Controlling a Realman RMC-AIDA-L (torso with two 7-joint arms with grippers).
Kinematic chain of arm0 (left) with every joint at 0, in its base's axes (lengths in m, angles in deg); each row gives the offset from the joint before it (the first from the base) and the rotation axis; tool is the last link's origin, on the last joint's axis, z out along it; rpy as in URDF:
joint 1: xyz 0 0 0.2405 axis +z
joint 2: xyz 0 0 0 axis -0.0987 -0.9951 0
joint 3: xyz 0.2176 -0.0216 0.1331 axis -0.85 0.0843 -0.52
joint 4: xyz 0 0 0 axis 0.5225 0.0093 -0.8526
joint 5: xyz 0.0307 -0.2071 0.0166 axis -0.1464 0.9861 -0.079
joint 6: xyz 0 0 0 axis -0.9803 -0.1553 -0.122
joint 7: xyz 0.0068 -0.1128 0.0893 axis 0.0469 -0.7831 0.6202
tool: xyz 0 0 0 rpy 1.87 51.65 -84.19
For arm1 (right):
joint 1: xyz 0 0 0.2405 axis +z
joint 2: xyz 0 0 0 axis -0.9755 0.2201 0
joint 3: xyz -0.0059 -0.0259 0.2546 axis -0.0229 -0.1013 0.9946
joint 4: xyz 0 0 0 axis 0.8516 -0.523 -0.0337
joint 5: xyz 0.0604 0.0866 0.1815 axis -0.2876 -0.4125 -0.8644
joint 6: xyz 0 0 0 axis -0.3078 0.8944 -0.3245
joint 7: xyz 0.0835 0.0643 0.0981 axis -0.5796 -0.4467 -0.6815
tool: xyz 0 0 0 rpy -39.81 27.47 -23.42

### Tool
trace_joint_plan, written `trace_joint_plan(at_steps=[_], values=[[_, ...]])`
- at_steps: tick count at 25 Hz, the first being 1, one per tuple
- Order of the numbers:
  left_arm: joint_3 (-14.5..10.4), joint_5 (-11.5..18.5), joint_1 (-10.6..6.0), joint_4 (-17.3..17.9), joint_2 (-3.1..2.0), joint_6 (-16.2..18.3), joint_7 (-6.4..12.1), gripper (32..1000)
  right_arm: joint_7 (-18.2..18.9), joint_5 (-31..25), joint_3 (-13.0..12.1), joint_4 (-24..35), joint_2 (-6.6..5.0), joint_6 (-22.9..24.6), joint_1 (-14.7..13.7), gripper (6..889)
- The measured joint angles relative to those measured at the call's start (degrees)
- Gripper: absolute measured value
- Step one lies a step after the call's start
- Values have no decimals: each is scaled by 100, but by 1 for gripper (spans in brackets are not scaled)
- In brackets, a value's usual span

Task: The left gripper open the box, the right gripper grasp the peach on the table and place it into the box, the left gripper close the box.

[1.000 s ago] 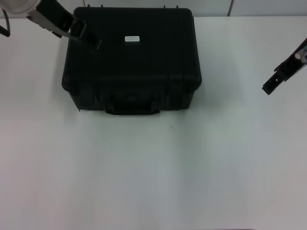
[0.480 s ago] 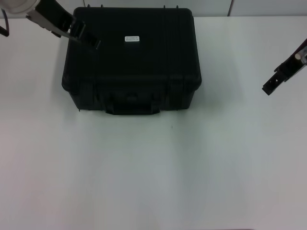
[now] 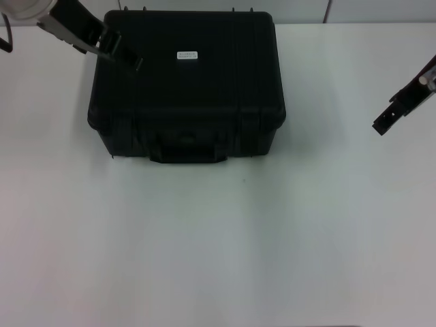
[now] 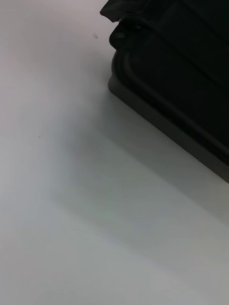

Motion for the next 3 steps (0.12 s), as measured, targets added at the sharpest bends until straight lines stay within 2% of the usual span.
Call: trace_joint_plan(at_steps=[3], values=[[0, 1, 0, 0, 2, 0, 19, 891, -1, 0, 0, 0, 0, 0, -1, 839]])
